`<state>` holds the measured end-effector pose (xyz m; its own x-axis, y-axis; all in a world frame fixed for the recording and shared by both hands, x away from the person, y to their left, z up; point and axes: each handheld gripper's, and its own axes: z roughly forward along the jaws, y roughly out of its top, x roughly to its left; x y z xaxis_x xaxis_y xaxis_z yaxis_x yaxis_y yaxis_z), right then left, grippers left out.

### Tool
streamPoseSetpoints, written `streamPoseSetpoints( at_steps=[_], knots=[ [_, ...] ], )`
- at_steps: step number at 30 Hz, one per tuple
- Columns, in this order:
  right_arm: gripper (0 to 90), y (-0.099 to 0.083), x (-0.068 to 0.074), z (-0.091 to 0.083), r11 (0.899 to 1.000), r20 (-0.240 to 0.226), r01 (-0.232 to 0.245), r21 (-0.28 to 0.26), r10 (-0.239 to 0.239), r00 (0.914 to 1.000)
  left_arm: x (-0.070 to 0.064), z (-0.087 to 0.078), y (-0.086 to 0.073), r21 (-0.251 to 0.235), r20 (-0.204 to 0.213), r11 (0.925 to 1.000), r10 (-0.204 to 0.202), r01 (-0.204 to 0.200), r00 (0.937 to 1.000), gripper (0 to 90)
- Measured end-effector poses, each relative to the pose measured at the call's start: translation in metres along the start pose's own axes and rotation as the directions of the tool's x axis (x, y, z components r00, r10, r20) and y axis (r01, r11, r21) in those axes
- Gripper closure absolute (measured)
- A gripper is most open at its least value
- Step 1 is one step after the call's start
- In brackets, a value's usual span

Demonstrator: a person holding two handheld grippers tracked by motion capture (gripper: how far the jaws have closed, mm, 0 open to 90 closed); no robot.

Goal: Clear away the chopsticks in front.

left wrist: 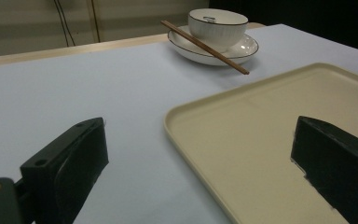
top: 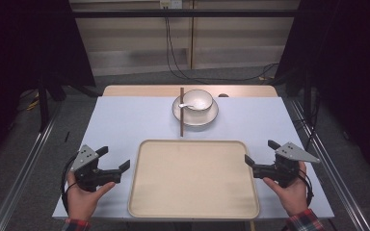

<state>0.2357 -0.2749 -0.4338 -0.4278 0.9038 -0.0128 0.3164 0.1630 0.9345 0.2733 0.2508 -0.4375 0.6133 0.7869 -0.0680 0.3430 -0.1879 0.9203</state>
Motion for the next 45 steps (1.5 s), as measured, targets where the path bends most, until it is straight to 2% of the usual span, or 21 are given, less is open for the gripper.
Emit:
streamPoseSetpoints(
  at_steps=[3,5,8,9,11,14,15,16,19,23,26,27,28,29,31,33,36,37,42,45],
  knots=[
    [1.8,0.000,0.002,0.000,1.000,-0.004,0.015,0.004,-0.015,0.9999,0.000,0.004,0.001,-0.007,0.012,0.9999,-0.013,0.013,0.9998,3.5],
    [1.8,0.000,0.001,0.000,1.000,-0.002,0.006,0.008,-0.006,1.0000,-0.001,0.007,0.001,-0.012,0.020,0.9997,-0.021,0.021,0.9996,3.5],
    [1.9,-0.001,0.001,0.001,1.000,0.001,0.003,0.017,-0.003,1.0000,-0.002,0.010,0.002,-0.003,0.031,1.0000,-0.008,0.008,0.9995,3.5],
    [1.9,-0.001,0.001,0.001,1.000,0.002,0.001,0.018,-0.001,1.0000,-0.003,0.014,0.003,-0.012,0.043,0.9996,-0.026,0.027,0.9987,3.5],
    [2.3,-0.001,0.002,0.000,1.000,-0.008,0.008,0.013,-0.008,0.9999,-0.004,0.017,0.005,-0.009,0.050,0.9996,-0.027,0.028,0.9984,3.5],
    [2.4,-0.001,0.002,0.000,1.000,-0.008,0.004,0.015,-0.004,1.0000,-0.005,0.020,0.008,-0.017,0.045,0.9993,-0.033,0.033,0.9985,3.5],
    [2.4,-0.002,0.002,0.000,1.000,-0.008,0.008,0.017,-0.007,0.9999,-0.007,0.025,0.012,-0.028,0.050,0.9985,-0.046,0.048,0.9977,3.5],
    [2.4,-0.002,0.002,0.000,1.000,-0.004,0.011,0.015,-0.011,0.9999,-0.007,0.028,0.014,-0.031,0.061,0.9986,-0.042,0.044,0.9973,3.5],
    [2.4,-0.005,0.000,-0.003,1.000,-0.015,0.009,0.025,-0.009,0.9998,-0.009,0.037,0.023,-0.036,0.059,0.9990,-0.026,0.028,0.9979,3.5],
    [2.4,-0.004,-0.003,-0.007,1.000,-0.014,-0.014,0.017,0.015,0.9998,-0.012,0.058,0.037,-0.055,0.070,0.9977,-0.035,0.039,0.9969,3.5],
    [2.8,-0.004,-0.002,-0.009,1.000,-0.008,-0.014,0.012,0.014,0.9999,-0.013,0.068,0.041,-0.045,0.081,0.9984,-0.031,0.035,0.9963,3.5],
    [2.9,-0.004,-0.001,-0.009,1.000,-0.007,-0.011,0.010,0.011,0.9999,-0.015,0.078,0.046,-0.038,0.078,0.9988,-0.028,0.031,0.9966,3.5],
    [2.9,-0.004,-0.001,-0.009,1.000,-0.007,-0.011,0.010,0.011,0.9999,-0.015,0.078,0.046,-0.038,0.078,0.9988,-0.028,0.031,0.9966,3.5],
    [2.9,-0.004,0.001,-0.010,1.000,-0.019,0.001,0.011,-0.001,0.9998,-0.017,0.088,0.050,-0.019,0.084,0.9991,-0.037,0.039,0.9958,3.5],
    [2.9,-0.004,0.001,-0.010,1.000,-0.018,0.005,0.014,-0.005,0.9998,-0.016,0.091,0.051,-0.019,0.090,0.9990,-0.039,0.041,0.9951,3.6],
    [3.0,-0.005,0.001,-0.010,1.000,-0.016,0.012,0.019,-0.012,0.9998,-0.016,0.104,0.055,0.005,0.090,0.9991,-0.042,0.042,0.9951,3.6],
    [3.2,-0.007,0.000,-0.010,1.000,-0.024,0.000,0.022,0.001,0.9997,-0.014,0.112,0.056,0.018,0.090,0.9987,-0.050,0.048,0.9947,4.3],
    [3.2,-0.007,0.000,-0.010,1.000,-0.023,0.000,0.023,0.001,0.9997,-0.013,0.120,0.057,0.026,0.079,0.9982,-0.055,0.053,0.9954,4.7],
    [3.4,-0.007,0.000,-0.011,1.000,-0.019,0.011,0.019,-0.010,0.9998,-0.009,0.134,0.060,0.041,0.058,0.9962,-0.079,0.077,0.9951,5.6],
    [3.4,-0.008,-0.001,-0.011,1.000,-0.019,0.006,0.021,-0.006,0.9998,-0.008,0.141,0.062,0.057,0.049,0.9956,-0.077,0.074,0.9958,6.3]
  ],
)
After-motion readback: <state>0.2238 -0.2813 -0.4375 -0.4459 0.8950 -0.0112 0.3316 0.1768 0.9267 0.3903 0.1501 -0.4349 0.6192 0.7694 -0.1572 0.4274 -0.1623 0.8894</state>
